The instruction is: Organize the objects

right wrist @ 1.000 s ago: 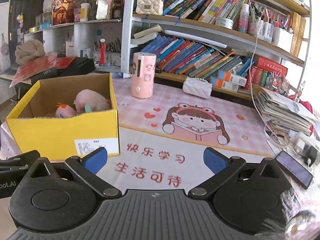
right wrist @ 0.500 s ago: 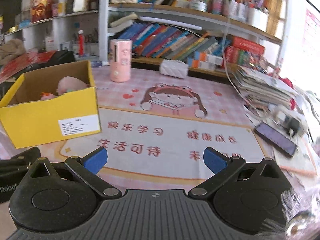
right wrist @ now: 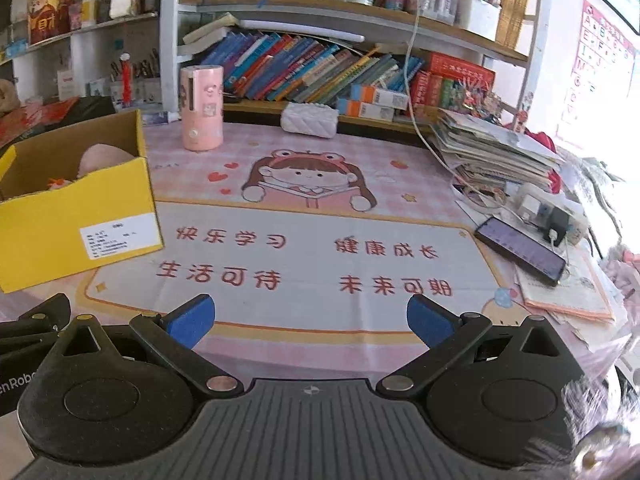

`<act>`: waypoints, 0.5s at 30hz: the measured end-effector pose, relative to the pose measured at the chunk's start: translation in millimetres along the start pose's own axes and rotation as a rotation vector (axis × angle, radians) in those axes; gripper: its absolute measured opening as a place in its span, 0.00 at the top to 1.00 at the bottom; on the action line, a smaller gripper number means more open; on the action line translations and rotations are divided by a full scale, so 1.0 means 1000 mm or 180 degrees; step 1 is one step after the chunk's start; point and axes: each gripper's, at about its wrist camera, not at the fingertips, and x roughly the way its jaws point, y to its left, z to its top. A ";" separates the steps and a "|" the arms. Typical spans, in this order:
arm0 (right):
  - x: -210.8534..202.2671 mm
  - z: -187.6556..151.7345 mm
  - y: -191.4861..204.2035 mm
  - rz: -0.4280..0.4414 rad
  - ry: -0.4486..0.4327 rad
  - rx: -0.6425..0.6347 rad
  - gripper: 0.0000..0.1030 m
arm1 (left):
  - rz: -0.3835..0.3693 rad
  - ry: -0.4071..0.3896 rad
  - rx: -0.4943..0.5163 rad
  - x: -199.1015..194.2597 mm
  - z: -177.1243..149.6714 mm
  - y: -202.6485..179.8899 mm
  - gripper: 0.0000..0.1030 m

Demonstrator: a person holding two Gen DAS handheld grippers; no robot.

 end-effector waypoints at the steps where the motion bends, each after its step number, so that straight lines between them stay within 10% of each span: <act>1: 0.000 0.000 -0.002 -0.0006 0.0009 0.0013 0.00 | -0.0002 0.0003 0.0006 0.000 0.000 -0.001 0.00; 15: 0.006 0.002 -0.014 0.0019 0.0045 0.0082 0.00 | -0.0026 0.0042 -0.0013 0.002 0.004 -0.010 0.00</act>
